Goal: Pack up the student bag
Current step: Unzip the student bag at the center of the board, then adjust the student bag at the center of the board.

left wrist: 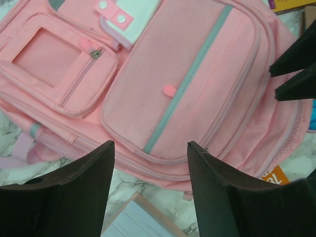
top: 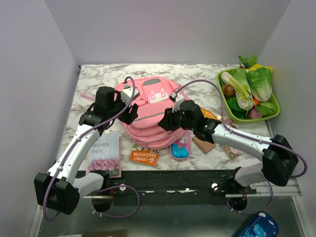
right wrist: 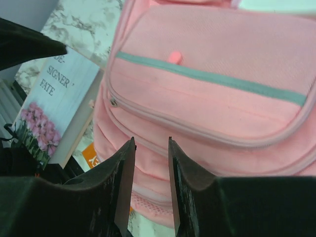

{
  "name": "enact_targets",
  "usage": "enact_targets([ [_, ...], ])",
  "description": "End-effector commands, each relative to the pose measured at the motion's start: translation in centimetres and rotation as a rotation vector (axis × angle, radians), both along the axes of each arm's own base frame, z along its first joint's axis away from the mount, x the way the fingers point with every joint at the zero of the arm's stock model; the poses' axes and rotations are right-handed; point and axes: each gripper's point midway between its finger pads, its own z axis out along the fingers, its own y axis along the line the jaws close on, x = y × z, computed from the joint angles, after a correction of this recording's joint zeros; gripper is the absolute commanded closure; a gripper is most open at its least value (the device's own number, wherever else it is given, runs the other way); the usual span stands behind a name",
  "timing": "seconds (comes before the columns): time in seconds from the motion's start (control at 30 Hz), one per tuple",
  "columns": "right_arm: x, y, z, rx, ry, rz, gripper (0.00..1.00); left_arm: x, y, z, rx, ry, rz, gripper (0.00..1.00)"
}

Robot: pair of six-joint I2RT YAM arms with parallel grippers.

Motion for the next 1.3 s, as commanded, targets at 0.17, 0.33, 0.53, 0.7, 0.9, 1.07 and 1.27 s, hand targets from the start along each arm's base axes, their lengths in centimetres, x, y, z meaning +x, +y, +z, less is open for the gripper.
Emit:
enact_targets([
  [0.17, -0.2, -5.1, -3.6, -0.035, 0.088, -0.219, 0.59, -2.5, -6.9, -2.3, 0.059, 0.025, -0.203, 0.30],
  [0.33, 0.3, -5.8, -3.7, -0.031, 0.084, -0.256, 0.59, -0.9, -8.8, -3.8, 0.144, -0.014, -0.230, 0.27],
  [0.53, -0.1, -5.9, -5.8, -0.038, 0.127, -0.268, 0.62, 0.9, -9.4, -4.7, 0.209, -0.066, -0.220, 0.20],
  [0.7, -1.0, -5.8, -7.4, -0.038, 0.169, -0.247, 0.65, 1.9, -9.5, -5.0, 0.223, -0.101, -0.194, 0.19],
  [0.9, -1.7, -6.0, -8.9, -0.048, 0.203, -0.235, 0.67, 0.8, -10.3, -5.9, 0.222, -0.069, -0.247, 0.22],
  [1.07, -1.7, -5.9, -8.9, -0.048, 0.201, -0.231, 0.69, -2.1, -11.2, -6.1, 0.207, -0.045, -0.342, 0.18],
  [1.27, -1.5, -5.7, -8.4, -0.039, 0.191, -0.229, 0.69, -1.3, -10.9, -6.8, 0.248, -0.060, -0.311, 0.18],
])
